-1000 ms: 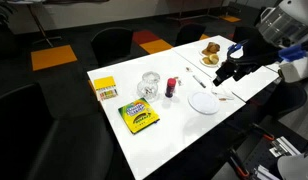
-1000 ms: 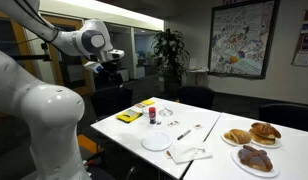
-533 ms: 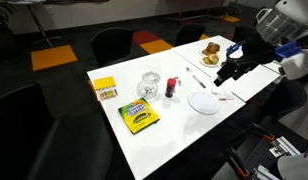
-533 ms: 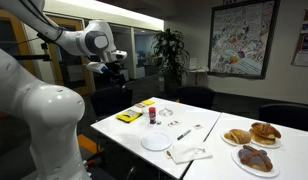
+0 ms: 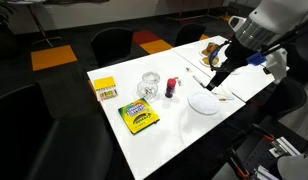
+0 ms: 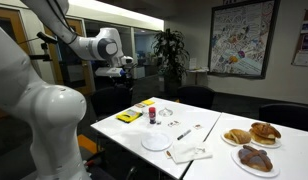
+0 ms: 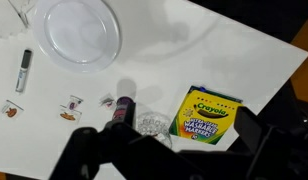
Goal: Put the lid on the glass bowl
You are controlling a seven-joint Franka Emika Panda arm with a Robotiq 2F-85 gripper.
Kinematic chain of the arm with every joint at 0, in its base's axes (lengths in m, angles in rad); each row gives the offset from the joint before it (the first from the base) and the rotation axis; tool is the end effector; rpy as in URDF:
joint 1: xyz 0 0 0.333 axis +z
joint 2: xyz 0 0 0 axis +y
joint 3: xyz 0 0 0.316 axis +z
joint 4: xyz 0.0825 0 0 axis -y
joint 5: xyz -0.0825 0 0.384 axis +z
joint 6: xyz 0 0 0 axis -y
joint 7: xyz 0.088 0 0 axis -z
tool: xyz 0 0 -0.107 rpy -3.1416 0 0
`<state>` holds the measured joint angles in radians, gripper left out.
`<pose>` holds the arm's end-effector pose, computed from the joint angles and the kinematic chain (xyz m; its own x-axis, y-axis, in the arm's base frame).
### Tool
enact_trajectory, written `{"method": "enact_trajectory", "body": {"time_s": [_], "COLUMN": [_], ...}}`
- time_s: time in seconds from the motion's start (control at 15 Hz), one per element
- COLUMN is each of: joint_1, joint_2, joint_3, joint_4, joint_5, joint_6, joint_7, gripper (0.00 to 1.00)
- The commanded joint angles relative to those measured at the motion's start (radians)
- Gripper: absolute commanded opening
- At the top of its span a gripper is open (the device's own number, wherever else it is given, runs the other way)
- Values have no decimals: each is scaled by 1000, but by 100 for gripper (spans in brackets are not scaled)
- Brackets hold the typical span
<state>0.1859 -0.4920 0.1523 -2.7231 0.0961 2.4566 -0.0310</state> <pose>0.3663 0.1261 0.3935 0.9340 0.2808 0.2209 0.2872 -0.9579 0.0029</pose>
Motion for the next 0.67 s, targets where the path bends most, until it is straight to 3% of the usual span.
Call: {"method": "enact_trajectory", "body": {"time_s": [0.0,0.33,0.4,0.6], "joint_1": [25,84,59,58], "joint_2": [133,234,173,185], "joint_3": [-18,-132,-85,-94], "joint_4": [77,171,114,123], "joint_5": [-72,0,-30,-23], "joint_6": [48,-39,11,9], "joint_7": [-134,-482,-363,-379], "gripper": [100,100,100,100]}}
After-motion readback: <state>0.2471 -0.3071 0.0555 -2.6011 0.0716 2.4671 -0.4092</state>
